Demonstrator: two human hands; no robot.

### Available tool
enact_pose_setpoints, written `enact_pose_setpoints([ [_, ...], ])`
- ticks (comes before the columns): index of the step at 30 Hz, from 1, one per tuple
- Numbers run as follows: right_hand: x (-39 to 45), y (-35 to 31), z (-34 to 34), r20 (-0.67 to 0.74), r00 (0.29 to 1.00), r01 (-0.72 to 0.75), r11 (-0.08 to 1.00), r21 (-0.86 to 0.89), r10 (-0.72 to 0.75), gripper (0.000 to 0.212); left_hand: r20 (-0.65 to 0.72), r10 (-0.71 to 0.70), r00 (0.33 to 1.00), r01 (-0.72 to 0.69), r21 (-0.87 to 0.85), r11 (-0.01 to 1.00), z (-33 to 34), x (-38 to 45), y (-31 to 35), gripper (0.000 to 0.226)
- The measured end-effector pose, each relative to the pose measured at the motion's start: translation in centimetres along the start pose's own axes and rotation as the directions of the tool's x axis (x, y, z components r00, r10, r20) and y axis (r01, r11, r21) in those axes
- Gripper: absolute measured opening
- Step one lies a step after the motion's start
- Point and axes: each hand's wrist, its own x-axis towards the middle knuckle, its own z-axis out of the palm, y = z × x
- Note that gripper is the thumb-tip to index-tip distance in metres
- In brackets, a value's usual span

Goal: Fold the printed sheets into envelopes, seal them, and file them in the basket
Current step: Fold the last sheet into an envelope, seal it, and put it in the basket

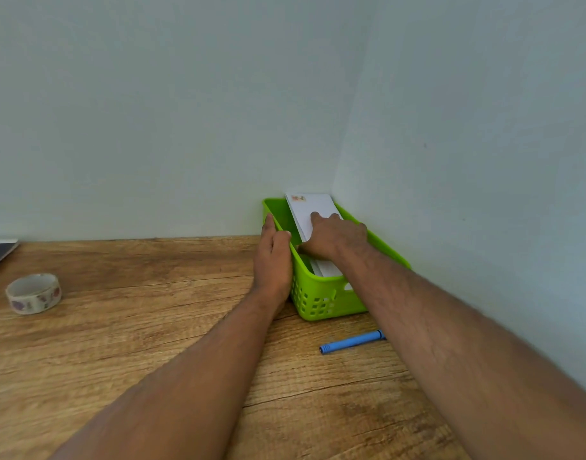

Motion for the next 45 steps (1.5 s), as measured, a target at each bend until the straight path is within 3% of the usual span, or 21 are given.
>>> enact_pose_setpoints([
  [12,-0.6,-0.1,-0.1,0.034,0.998,0.046,0.999,-0.02,-0.045,0.085,0.022,0.015,1.0,-0.016,0.022,1.0,0.0,0.1,-0.3,0.07],
  [21,-1.3,-0.1,0.1,0.102,0.994,0.039,0.996,-0.082,-0.03,0.096,0.007,0.012,1.0,-0.012,0.012,1.0,0.1,-0.5,0.5,0.085],
  [32,-1.7,0.1,-0.4,0.138,0.989,0.058,0.994,-0.097,-0.044,0.102,0.035,0.003,0.999,-0.003,-0.001,1.0,-0.5,-1.5,1.4,0.076],
  [35,-2.6,0.0,-2.3,0.056,0.995,0.083,0.997,-0.006,-0.083,0.098,-0.002,-0.038,0.999,0.038,-0.042,0.998,-0.9,-2.0,1.7,0.078],
  [39,-5.0,-0.8,-6.2,-0.179,0.968,0.212,0.957,0.2,-0.177,0.075,0.001,-0.04,0.999,0.04,-0.044,0.998,-1.4,-4.6,3.7,0.058],
  [45,-10.8,-6.5,-6.5,-0.331,0.868,0.455,0.86,0.23,-0.37,0.041,-0.039,-0.019,0.999,0.029,0.289,0.957,-6.0,-9.5,6.5,0.056],
])
